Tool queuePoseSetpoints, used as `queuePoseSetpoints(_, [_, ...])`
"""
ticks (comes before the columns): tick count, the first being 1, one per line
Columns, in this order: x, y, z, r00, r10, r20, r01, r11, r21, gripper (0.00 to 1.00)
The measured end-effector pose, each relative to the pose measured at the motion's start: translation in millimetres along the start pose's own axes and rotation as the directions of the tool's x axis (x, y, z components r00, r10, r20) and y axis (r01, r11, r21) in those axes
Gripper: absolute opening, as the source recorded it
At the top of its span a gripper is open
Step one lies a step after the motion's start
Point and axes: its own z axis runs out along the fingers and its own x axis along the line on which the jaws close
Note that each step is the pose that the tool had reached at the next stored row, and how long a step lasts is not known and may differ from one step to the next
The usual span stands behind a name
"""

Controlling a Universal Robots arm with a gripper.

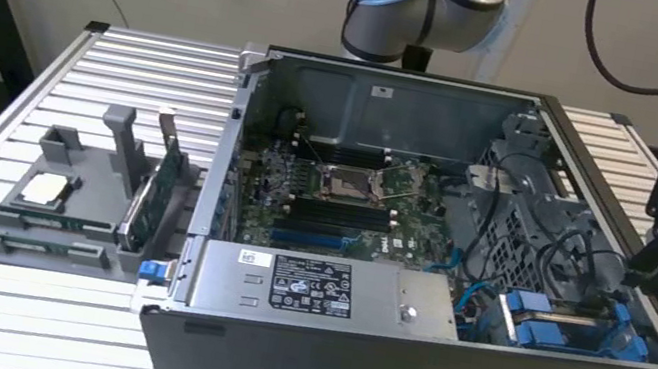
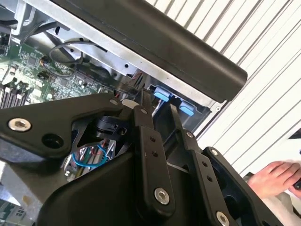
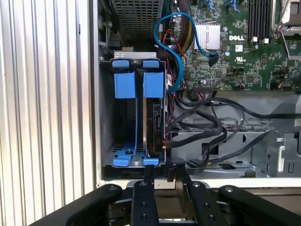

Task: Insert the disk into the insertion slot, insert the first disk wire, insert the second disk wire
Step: 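Insert the second disk wire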

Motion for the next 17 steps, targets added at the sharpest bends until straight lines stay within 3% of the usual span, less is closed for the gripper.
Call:
queuePoseSetpoints(2, [-0.1, -0.9, 0.0, 1.0, 0.0, -0.0001, 0.0, 1.0, -0.0037, 0.33])
queuePoseSetpoints(12, [-0.4, -4.8, 0.0, 1.0, 0.0, 0.0001, 0.0, 1.0, -0.0047, 0.33])
queuePoseSetpoints(17, [-0.4, -5.0, 0.9, 0.9999, 0.001, 0.0109, -0.001, 0.9999, -0.012, 0.33])
